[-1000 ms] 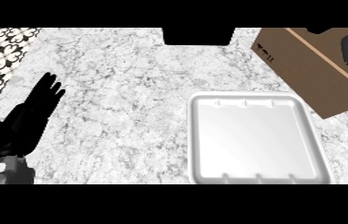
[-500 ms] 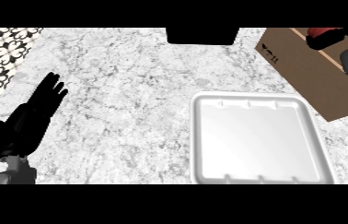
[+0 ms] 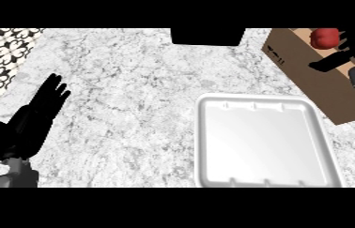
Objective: Pick the bell pepper from the tray and place it in the cardboard box
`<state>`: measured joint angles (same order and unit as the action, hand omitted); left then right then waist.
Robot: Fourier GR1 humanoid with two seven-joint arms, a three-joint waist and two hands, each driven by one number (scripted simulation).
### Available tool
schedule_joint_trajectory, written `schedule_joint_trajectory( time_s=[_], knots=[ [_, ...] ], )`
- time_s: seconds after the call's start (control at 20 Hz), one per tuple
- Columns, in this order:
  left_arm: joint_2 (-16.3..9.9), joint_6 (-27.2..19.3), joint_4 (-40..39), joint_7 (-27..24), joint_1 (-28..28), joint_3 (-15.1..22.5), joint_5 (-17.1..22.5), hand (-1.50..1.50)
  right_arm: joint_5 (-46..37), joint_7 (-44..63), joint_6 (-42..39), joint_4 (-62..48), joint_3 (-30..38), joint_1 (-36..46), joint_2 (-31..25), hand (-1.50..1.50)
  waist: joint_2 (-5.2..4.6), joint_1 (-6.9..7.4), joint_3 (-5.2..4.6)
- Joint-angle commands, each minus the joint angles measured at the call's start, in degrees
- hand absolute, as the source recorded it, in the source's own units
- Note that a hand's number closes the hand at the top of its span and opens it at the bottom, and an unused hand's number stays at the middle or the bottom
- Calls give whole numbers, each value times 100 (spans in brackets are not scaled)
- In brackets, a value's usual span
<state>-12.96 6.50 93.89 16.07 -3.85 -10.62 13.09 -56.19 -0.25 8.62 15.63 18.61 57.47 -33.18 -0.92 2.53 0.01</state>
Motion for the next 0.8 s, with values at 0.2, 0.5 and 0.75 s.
schedule_joint_trajectory(
  time_s=[0.2, 0.5, 0.75],
  knots=[
    [-39, 84, 92, -27, 280, -86, 34, 0, 806, -997, 536, 65, 725, -125, 118, -150, 32, -40, 13],
    [-11, -119, 146, 172, 9, -56, -39, 0, 2134, -1429, 660, 317, 2005, -99, -182, -150, 45, -136, 21],
    [-100, 58, -26, 36, -26, -155, 37, 0, 2623, -1754, 229, 144, 2377, -395, -555, -150, 30, -119, 11]
  ],
)
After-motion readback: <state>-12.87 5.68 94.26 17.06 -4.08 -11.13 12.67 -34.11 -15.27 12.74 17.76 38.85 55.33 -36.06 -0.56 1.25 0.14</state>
